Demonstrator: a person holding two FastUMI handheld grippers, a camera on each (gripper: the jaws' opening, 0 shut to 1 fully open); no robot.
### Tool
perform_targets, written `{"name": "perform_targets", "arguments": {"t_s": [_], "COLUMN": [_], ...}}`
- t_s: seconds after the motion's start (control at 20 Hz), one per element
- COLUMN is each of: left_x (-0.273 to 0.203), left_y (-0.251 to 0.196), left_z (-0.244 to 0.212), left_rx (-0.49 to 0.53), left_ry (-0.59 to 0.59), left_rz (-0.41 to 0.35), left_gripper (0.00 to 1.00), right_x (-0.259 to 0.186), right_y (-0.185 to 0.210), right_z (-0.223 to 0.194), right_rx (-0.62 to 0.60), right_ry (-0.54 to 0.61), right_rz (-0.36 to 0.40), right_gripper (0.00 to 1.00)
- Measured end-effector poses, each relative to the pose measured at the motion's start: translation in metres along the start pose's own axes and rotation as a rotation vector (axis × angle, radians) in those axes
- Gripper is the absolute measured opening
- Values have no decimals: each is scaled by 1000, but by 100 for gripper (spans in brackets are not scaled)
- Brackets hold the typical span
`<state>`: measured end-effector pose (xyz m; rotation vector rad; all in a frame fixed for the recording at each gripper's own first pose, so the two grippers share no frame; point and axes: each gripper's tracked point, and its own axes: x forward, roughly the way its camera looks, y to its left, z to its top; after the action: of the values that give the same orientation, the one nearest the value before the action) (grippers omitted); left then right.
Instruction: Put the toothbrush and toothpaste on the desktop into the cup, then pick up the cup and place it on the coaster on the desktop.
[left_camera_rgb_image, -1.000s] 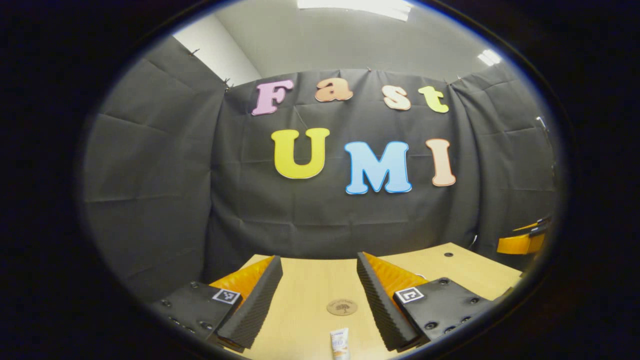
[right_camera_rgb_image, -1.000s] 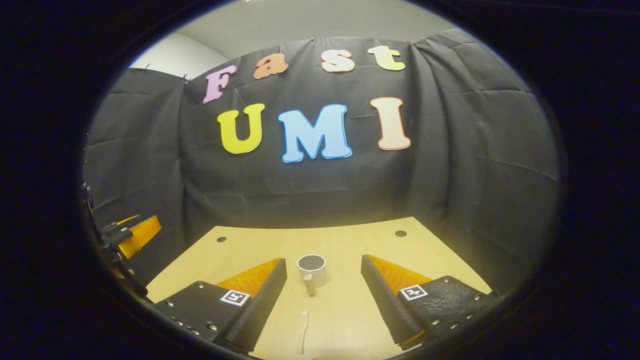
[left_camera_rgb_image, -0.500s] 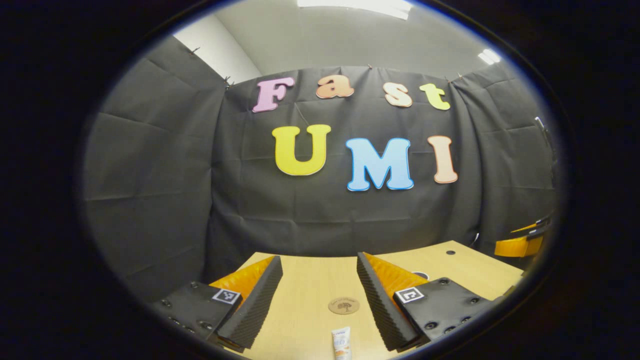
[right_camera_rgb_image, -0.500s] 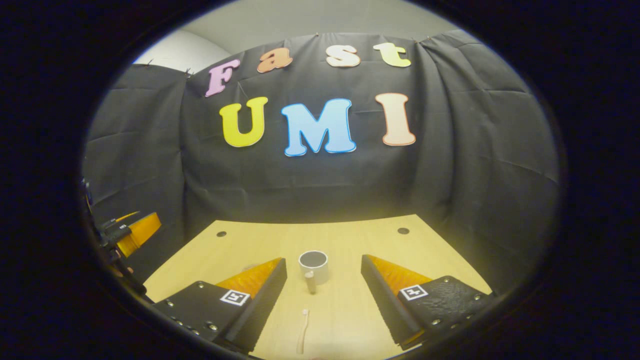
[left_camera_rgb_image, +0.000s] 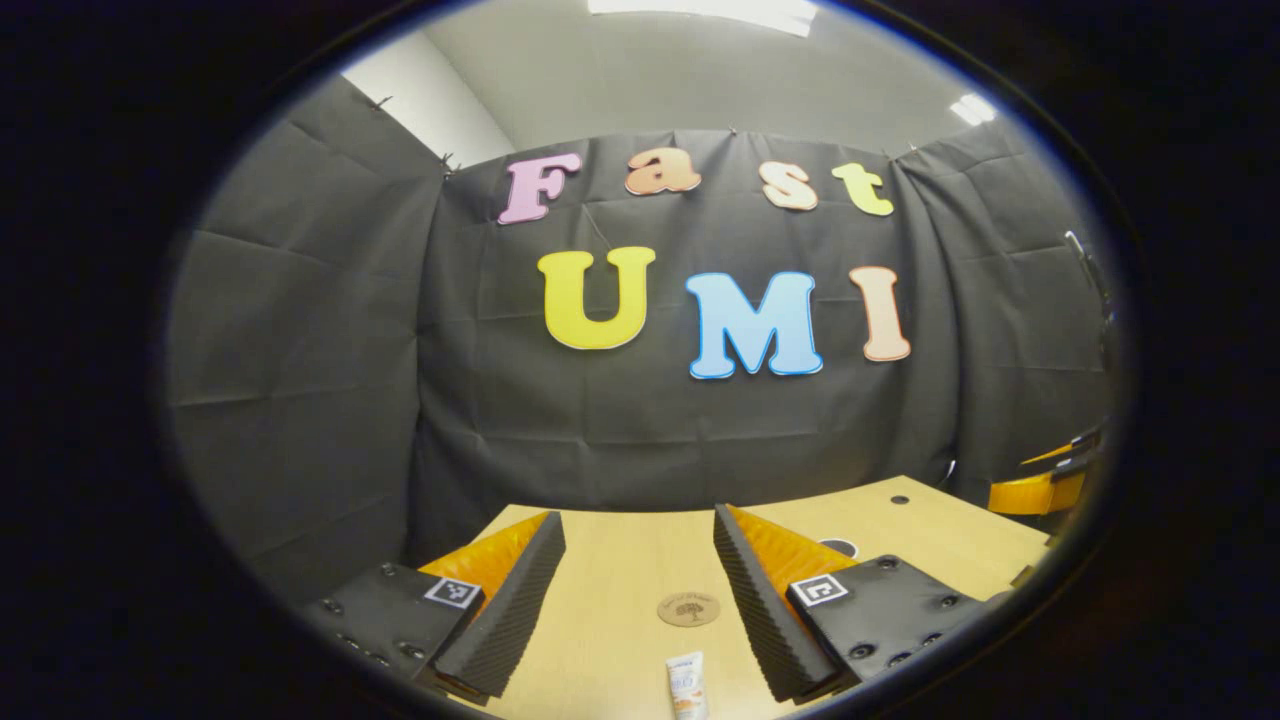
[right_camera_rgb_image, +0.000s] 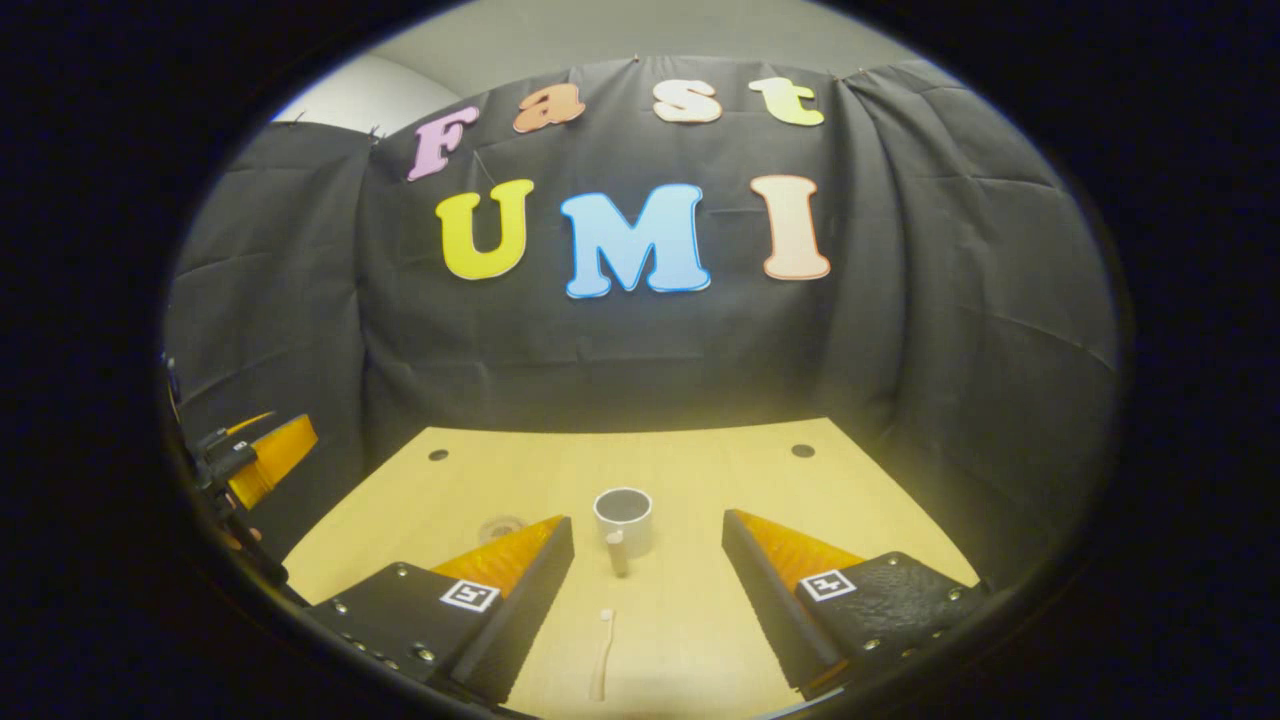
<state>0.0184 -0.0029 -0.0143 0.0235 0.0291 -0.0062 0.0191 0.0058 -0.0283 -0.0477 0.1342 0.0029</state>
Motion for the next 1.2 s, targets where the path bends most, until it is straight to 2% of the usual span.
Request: {"name": "perform_targets", "arguments": {"t_s": [0.2,0.3,0.65,0.7,0.75,0.8,0.9,1.2], "left_x": [-2,-3,-6,-4,-2,-3,-3,-1], "left_y": [8,14,37,39,42,43,49,63], "left_z": [-6,-13,-43,-54,-62,-66,-70,-94], "left_rx": [4,7,2,5,3,-2,0,27], "left_ry": [8,13,56,80,95,98,94,110], "left_rz": [7,12,22,24,20,16,13,4], "left_gripper": [93,96,96,99,94,99,96,96], "right_x": [11,28,45,47,51,54,59,76], "right_y": [13,21,36,36,36,37,38,38], "right_z": [-36,-57,-150,-162,-172,-182,-201,-244], "right_rx": [-15,-14,-42,-44,-49,-48,-37,-39], "right_ry": [158,275,677,724,768,807,876,1028], "right_rz": [47,68,95,87,82,78,57,-6], "right_gripper": [93,93,94,94,93,93,93,93]}}
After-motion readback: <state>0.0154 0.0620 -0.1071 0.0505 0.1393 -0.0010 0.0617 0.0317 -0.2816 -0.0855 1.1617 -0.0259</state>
